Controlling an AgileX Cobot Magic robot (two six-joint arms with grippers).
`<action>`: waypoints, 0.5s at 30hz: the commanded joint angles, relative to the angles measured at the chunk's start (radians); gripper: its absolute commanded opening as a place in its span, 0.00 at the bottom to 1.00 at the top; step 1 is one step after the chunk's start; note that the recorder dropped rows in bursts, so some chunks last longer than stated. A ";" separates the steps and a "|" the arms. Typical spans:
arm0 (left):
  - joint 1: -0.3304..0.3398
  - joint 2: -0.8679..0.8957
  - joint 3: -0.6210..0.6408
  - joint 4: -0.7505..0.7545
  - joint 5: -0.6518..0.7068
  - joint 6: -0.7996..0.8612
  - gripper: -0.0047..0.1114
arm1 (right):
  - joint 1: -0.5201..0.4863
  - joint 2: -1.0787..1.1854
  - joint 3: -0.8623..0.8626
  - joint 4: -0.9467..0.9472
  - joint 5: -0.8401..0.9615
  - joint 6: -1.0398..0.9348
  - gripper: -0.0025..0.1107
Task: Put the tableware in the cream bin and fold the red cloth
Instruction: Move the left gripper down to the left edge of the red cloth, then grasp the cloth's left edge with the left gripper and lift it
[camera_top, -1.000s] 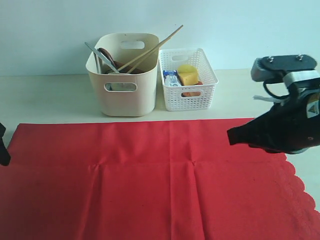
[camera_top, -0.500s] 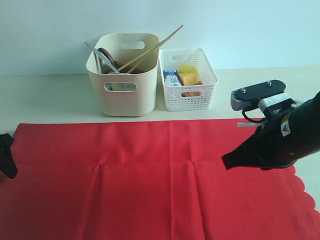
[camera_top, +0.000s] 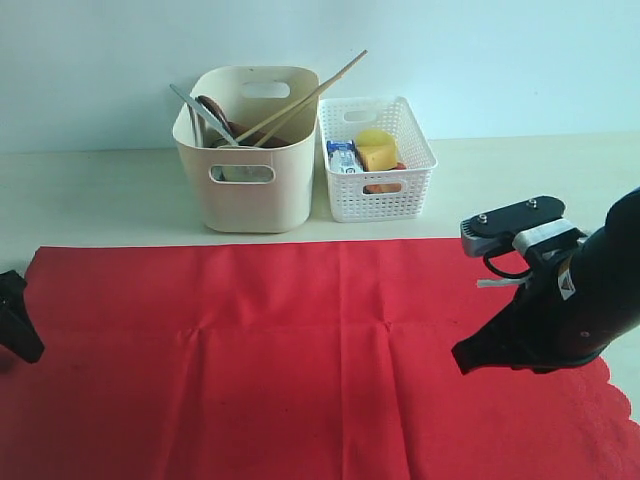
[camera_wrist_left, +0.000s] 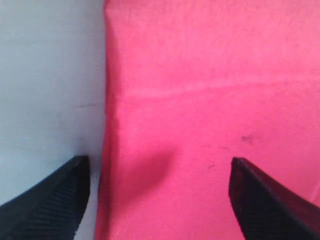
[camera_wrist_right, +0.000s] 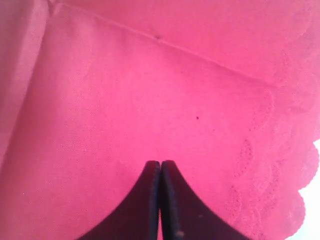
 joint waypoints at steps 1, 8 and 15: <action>0.004 0.020 -0.003 -0.032 0.038 0.041 0.68 | 0.000 0.003 0.004 -0.011 -0.021 -0.002 0.02; 0.004 0.076 -0.003 -0.144 0.169 0.185 0.65 | 0.000 0.003 0.004 -0.011 -0.027 -0.002 0.02; -0.035 0.122 -0.003 -0.198 0.216 0.274 0.65 | 0.000 0.003 0.004 -0.011 -0.055 0.000 0.02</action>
